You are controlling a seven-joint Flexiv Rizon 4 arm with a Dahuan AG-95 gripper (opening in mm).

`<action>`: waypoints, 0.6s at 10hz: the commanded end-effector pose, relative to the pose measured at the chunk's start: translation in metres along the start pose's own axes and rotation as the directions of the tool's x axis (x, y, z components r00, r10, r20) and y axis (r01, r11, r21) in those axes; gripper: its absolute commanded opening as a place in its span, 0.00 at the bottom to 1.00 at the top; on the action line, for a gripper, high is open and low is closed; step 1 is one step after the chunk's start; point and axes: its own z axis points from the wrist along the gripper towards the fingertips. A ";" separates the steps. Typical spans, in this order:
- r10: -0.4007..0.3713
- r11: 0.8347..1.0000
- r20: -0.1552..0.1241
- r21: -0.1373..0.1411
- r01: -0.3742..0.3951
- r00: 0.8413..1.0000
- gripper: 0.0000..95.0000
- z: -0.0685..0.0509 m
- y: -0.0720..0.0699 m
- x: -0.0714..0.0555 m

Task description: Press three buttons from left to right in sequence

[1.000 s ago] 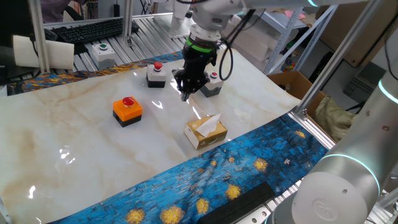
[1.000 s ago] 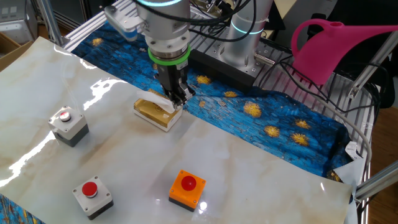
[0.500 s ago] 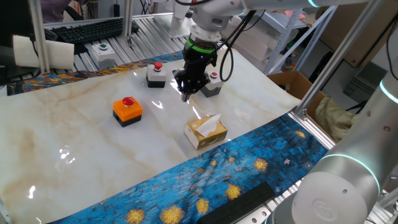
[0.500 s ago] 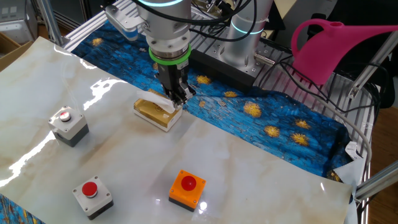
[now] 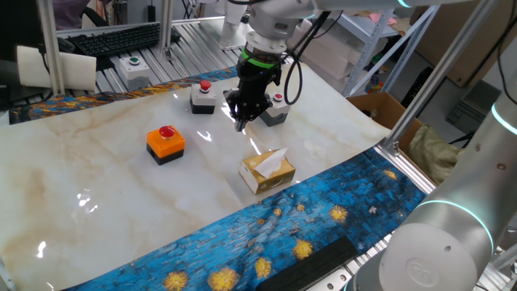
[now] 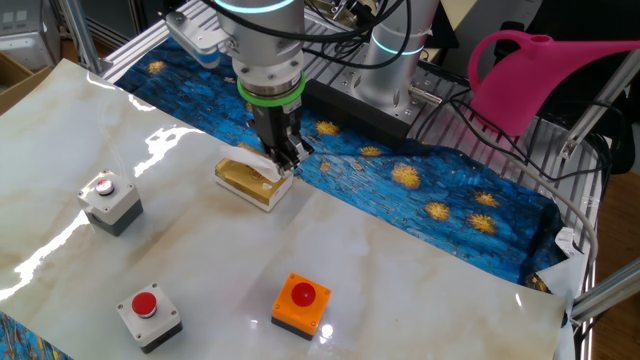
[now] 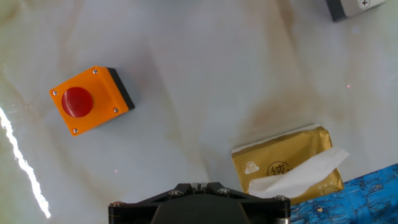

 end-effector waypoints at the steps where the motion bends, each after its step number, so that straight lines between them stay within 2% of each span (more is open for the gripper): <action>1: -0.005 1.000 -0.006 -0.001 0.005 1.000 0.00 0.000 0.001 -0.002; 5: -0.004 1.000 -0.008 -0.007 0.004 1.000 0.00 0.000 0.001 -0.002; 6: -0.030 0.999 0.008 -0.013 0.030 1.000 0.00 0.000 0.001 -0.002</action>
